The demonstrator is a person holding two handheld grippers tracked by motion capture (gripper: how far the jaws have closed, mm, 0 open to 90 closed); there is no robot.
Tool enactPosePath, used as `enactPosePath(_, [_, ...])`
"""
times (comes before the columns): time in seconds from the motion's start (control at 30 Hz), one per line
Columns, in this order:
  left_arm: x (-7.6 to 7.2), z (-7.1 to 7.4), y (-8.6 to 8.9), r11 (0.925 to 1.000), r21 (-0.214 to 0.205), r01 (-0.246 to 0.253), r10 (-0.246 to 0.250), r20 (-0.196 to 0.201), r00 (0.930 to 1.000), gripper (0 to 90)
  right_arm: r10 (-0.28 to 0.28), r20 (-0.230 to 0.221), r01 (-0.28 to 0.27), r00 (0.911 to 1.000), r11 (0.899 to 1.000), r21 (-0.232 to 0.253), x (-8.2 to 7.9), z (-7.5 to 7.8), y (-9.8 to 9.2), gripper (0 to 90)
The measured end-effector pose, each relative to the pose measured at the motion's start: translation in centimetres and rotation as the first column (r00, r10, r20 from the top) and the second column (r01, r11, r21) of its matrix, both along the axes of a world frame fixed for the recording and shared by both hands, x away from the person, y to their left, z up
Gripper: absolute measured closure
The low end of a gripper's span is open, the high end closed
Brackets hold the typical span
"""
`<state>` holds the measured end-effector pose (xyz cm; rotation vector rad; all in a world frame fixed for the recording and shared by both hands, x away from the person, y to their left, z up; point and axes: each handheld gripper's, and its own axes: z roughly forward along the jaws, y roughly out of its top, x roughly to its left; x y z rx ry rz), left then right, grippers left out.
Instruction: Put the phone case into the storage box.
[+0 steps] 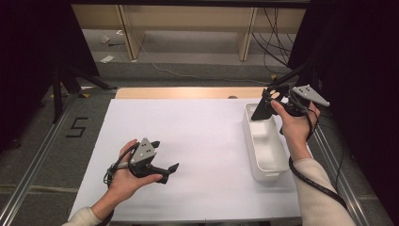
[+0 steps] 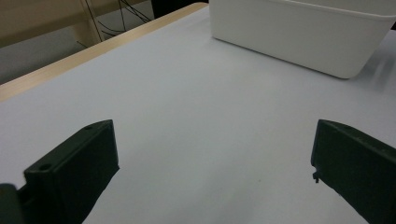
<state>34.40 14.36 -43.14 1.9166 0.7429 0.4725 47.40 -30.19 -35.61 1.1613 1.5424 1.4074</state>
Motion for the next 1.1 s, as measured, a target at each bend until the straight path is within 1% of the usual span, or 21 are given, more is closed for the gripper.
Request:
enactPosePath(0.17, [0.0,0.0,0.0,1.0000,0.001,0.000,0.000,0.002,1.0000,0.1,0.002,-0.010,-0.002,0.9999,1.000,-0.001,0.4,-0.2,0.1,14.9])
enactPosePath(0.4, [0.0,0.0,0.0,1.0000,0.000,0.000,0.000,0.000,1.0000,0.1,-0.004,-0.024,0.003,0.9997,1.000,-0.022,0.8,-0.6,0.1,14.9])
enactPosePath(1.1, [0.0,0.0,0.0,1.0000,-0.001,0.001,-0.001,0.001,1.0000,0.1,-0.003,-0.087,-0.003,0.9962,0.998,-0.060,2.0,-2.0,0.6,14.9])
